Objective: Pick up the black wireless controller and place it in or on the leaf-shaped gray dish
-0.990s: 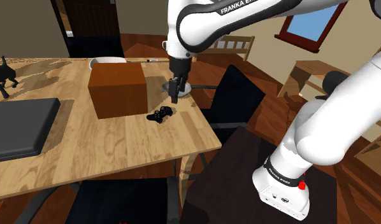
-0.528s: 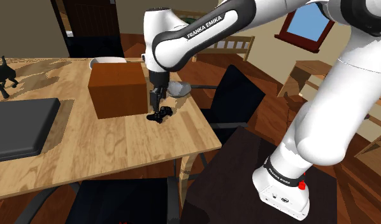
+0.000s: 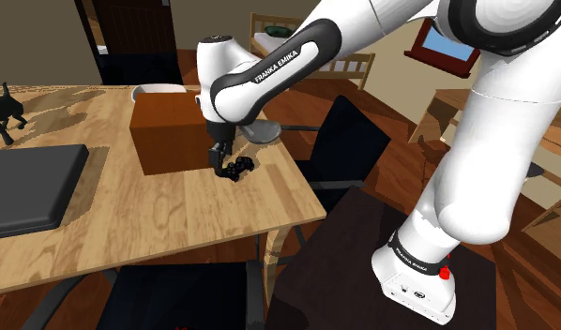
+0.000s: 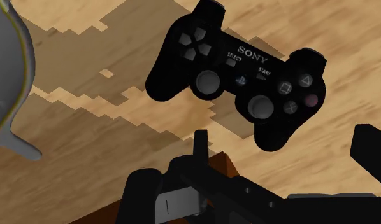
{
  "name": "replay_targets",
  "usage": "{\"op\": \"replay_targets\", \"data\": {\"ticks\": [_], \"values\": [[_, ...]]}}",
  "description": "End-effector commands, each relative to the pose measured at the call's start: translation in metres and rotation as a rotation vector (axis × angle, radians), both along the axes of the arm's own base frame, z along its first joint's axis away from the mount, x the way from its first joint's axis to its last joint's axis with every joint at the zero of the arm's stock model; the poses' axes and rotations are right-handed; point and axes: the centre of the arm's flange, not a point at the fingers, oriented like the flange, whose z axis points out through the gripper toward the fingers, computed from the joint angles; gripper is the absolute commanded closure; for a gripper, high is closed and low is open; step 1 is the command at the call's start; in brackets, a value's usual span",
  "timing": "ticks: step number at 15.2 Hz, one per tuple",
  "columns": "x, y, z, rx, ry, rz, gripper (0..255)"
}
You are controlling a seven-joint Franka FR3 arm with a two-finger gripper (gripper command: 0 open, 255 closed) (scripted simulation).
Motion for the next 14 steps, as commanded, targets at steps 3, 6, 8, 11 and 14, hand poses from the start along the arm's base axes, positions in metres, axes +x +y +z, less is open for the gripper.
{"op": "replay_targets", "data": {"ticks": [3,6,8,11,14], "values": [[0.0011,-0.0003,-0.0187,0.0,-0.001,0.0,0],[0.0012,-0.0003,-0.0187,0.0,-0.001,0.0,0],[0.0012,-0.0003,-0.0187,0.0,-0.001,0.0,0],[0.0012,-0.0003,-0.0187,0.0,-0.001,0.0,255],[0.0012,-0.0003,-0.0187,0.0,-0.001,0.0,255]]}}
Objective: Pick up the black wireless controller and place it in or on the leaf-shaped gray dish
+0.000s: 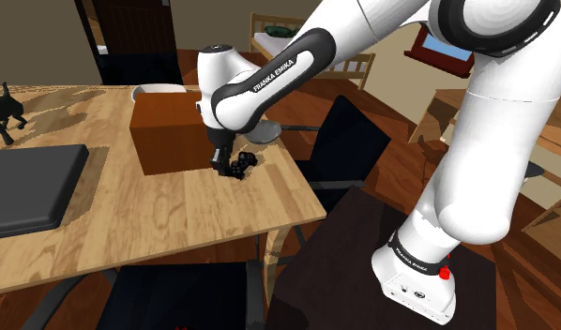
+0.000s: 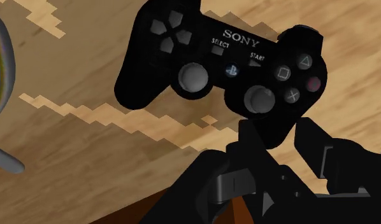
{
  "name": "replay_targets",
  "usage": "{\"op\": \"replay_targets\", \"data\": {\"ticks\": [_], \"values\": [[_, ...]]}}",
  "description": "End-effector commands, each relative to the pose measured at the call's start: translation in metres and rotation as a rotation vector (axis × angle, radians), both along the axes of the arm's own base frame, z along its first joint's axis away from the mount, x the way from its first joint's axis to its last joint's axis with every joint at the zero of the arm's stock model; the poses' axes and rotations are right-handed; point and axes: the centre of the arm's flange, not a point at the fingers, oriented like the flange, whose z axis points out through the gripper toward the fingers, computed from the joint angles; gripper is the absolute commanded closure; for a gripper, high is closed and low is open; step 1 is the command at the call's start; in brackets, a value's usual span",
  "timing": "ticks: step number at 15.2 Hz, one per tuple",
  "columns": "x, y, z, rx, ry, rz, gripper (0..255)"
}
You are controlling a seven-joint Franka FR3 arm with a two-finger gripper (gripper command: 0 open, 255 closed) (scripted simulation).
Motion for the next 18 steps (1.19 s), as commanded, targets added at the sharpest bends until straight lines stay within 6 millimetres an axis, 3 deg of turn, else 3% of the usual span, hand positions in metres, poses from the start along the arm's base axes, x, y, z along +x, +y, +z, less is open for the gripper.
{"op": "replay_targets", "data": {"ticks": [1,6,18], "values": [[0.0,0.0,0.0,0.0,0.001,0.0,255],[0.0,0.0,0.0,0.0,0.0,0.0,255],[0.0,0.0,0.063,0.0,0.0,0.0,255]]}}
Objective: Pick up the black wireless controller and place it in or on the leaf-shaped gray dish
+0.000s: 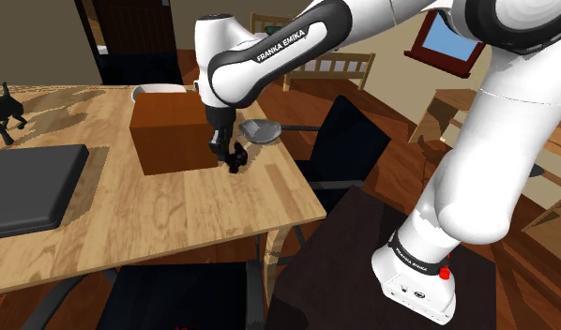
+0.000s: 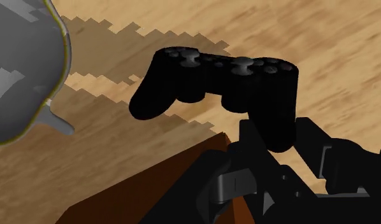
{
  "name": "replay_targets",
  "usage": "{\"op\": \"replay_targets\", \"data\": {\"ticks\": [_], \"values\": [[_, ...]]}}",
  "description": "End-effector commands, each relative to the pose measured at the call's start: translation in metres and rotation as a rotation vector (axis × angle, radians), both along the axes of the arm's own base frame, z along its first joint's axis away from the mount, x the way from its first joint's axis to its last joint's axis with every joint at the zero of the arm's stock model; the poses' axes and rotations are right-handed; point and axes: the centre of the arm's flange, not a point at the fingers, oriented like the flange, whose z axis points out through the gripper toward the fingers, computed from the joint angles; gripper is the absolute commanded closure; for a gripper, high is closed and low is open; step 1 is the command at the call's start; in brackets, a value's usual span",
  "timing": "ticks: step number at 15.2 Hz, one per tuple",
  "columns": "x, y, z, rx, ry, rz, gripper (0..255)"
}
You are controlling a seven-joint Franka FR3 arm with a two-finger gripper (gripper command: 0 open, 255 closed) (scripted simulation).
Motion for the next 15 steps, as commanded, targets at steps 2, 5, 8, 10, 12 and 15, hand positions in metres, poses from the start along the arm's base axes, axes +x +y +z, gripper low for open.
{"op": "replay_targets", "data": {"ticks": [2,5,8,10,12,15], "values": [[0.0,0.0,0.017,0.0,0.0,0.0,255],[0.0,0.0,0.033,0.0,0.0,0.0,255],[0.0,0.0,0.048,0.0,0.0,0.0,255],[0.0,0.0,0.059,0.0,0.0,0.0,255],[0.005,-0.012,0.063,0.0,0.0,0.0,255],[0.019,-0.049,0.064,0.0,0.0,0.0,255]]}}
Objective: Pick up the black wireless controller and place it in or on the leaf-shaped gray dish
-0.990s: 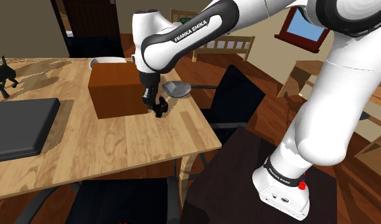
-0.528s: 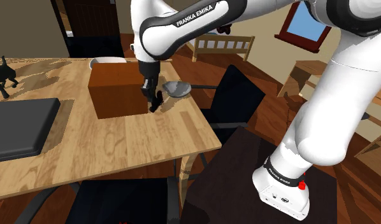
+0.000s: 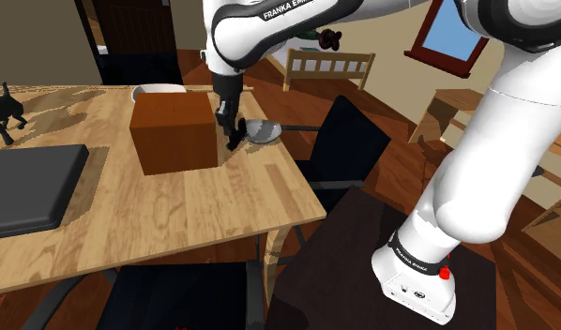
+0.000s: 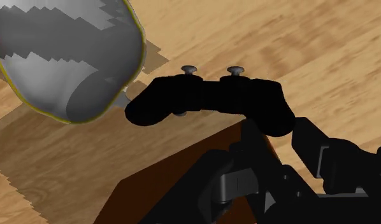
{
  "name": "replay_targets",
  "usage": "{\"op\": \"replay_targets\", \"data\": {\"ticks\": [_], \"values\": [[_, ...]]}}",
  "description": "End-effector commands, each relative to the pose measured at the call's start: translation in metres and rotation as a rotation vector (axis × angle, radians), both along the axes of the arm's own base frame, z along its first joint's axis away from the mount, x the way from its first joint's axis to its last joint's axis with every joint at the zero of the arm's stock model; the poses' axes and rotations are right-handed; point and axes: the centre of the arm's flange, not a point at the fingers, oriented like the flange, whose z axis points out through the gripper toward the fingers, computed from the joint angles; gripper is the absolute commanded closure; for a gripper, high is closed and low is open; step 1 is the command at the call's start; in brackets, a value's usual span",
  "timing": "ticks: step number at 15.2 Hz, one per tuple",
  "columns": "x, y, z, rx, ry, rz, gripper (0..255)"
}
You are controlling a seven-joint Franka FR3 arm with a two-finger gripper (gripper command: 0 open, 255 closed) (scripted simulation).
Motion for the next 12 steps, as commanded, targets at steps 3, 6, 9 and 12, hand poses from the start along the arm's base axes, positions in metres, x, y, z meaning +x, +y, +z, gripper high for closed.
{"op": "replay_targets", "data": {"ticks": [3,6,9,12], "values": [[0.019,-0.048,0.002,0.0,0.0,0.001,255],[0.034,-0.084,0.002,0.0,0.0,0.001,255],[0.048,-0.121,0.003,0.0,0.0,0.001,255],[0.061,-0.154,0.004,0.0,0.0,0.001,255]]}}
